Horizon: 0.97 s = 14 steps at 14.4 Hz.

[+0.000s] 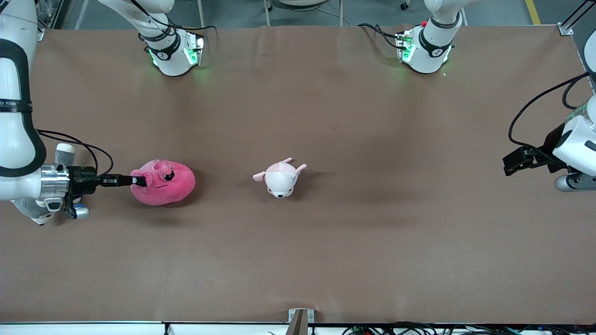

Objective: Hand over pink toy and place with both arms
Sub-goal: 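Carry the pink plush with the right gripper while the left gripper withdraws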

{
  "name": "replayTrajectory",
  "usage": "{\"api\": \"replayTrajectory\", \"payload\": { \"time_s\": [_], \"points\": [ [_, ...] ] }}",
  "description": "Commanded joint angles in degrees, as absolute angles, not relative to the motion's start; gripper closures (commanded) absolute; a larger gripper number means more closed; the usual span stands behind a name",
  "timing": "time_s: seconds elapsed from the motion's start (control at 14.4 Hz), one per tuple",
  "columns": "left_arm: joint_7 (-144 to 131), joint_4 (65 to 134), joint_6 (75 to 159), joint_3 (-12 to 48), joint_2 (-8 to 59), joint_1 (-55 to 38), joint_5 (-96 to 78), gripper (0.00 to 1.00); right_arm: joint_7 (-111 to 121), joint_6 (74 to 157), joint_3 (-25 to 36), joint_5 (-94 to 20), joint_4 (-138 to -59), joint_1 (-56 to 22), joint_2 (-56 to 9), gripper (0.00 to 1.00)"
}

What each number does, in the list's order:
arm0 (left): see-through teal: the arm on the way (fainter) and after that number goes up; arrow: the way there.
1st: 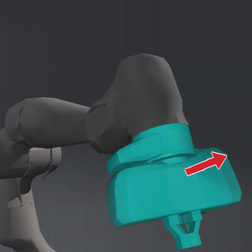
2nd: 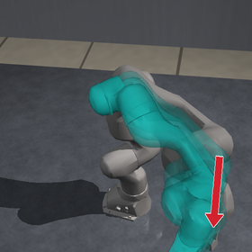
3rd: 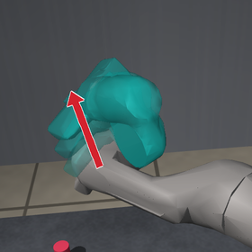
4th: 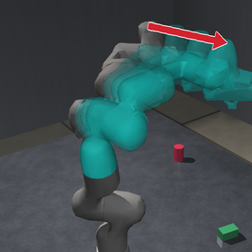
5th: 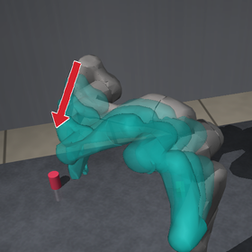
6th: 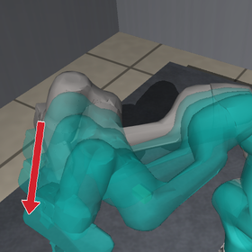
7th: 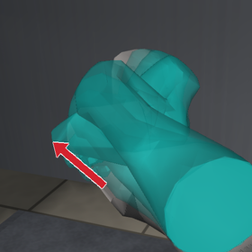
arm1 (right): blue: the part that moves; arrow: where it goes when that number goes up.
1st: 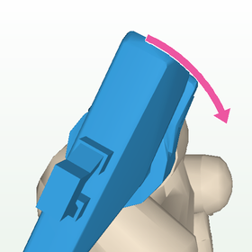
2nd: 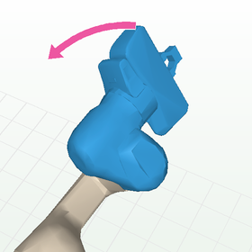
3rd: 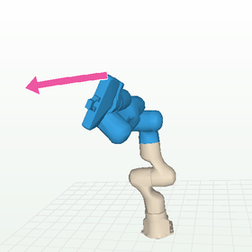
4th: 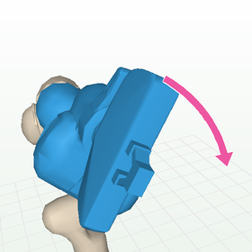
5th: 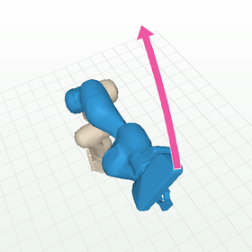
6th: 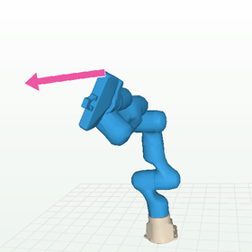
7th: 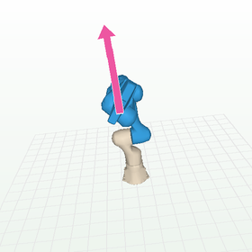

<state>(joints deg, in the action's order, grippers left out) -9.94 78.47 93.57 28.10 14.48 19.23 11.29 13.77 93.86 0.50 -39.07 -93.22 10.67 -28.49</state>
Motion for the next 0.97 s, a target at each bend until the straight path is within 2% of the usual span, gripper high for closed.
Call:
{"api": "replayTrajectory", "payload": {
  "time_s": [0.0, 0.21, 0.28, 0.35, 0.42, 0.49, 0.69, 0.9],
  "points": [
    [-7.2, 78.7, 90.8, 28.6, 11.9, 20.6, 10.1, 0.00, 16.9, 93.5, -0.5, -41.4, -92.4, 12.2, -30.7, 0.99],
    [-4.1, 78.7, 88.4, 28.4, 10.4, 20.7, 9.7, 0.00, 17.1, 93.7, -0.5, -41.4, -92.2, 12.7, -31.4, 0.98],
    [-3.4, 78.9, 88.2, 28.2, 9.8, 20.7, 8.6, 0.00, 17.1, 93.6, -0.5, -41.3, -92.1, 12.8, -31.4, 0.95],
    [-3.3, 79.2, 88.0, 27.3, 9.1, 20.6, 7.5, 0.00, 16.3, 93.6, -0.4, -41.2, -91.4, 12.7, -31.6, 0.68],
    [-2.8, 79.8, 88.1, 24.5, 8.7, 19.0, 6.3, 0.00, 16.2, 93.7, -0.4, -41.3, -91.2, 12.9, -31.5, 0.19],
    [-2.2, 80.9, 88.1, 21.9, 7.8, 17.0, 4.6, 0.00, 16.3, 93.5, -0.4, -41.3, -90.9, 13.7, -31.5, 0.00],
    [-1.8, 87.9, 88.6, 12.8, 2.3, 9.7, 1.2, 0.00, 15.2, 92.8, -0.4, -40.2, -87.6, 13.5, -30.5, 0.00],
    [-1.0, 91.2, 88.3, 4.6, -1.6, 2.0, 1.2, 0.00, 8.8, 90.3, -1.1, -31.4, -84.7, 12.7, -26.7, 0.00]
  ]
}}
